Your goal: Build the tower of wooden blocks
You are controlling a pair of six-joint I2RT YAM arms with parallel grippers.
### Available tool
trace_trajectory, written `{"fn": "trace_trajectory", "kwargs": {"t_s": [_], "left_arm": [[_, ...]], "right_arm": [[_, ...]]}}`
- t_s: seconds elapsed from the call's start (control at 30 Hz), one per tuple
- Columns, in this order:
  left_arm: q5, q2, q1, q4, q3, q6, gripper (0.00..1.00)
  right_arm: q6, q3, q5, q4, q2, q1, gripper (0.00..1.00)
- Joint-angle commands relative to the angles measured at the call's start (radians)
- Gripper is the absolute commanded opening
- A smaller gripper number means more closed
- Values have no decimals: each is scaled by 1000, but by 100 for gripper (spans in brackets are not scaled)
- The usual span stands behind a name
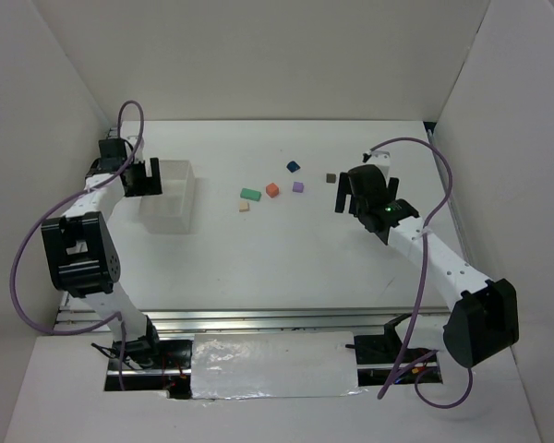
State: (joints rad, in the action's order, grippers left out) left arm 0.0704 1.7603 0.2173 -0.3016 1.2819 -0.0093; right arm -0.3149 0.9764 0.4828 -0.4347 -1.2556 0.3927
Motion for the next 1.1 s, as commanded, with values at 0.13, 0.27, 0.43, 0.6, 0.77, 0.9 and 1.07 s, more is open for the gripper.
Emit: {"fn": "trace_trajectory", "kwargs": {"t_s": [0.13,0.27,0.43,0.6,0.77,0.9,1.07], "left_arm": [[24,-215,-29,-25,63,-153,99],[-53,-338,-154,-67,86,-244,99],[-116,-484,-415,-16,-34,-329,99],[-194,-576,-575,9,-226,-423,99],[-296,-599,-633,-40,-291,-463,99],[-259,-569,-639,-36,-293,-460,99],[-274,-544,-638,-47,-279,-448,99]], "right_arm": [[10,22,-38,33,70,15,100],[22,-10,-111,86,104,15,100],[111,-4,-302,160,73,15,100],[163,87,-378,208,-97,15,100],[134,318,-417,142,-360,21,100],[112,474,-478,116,-542,32,100],[123,750,-490,-9,-792,51,100]]}}
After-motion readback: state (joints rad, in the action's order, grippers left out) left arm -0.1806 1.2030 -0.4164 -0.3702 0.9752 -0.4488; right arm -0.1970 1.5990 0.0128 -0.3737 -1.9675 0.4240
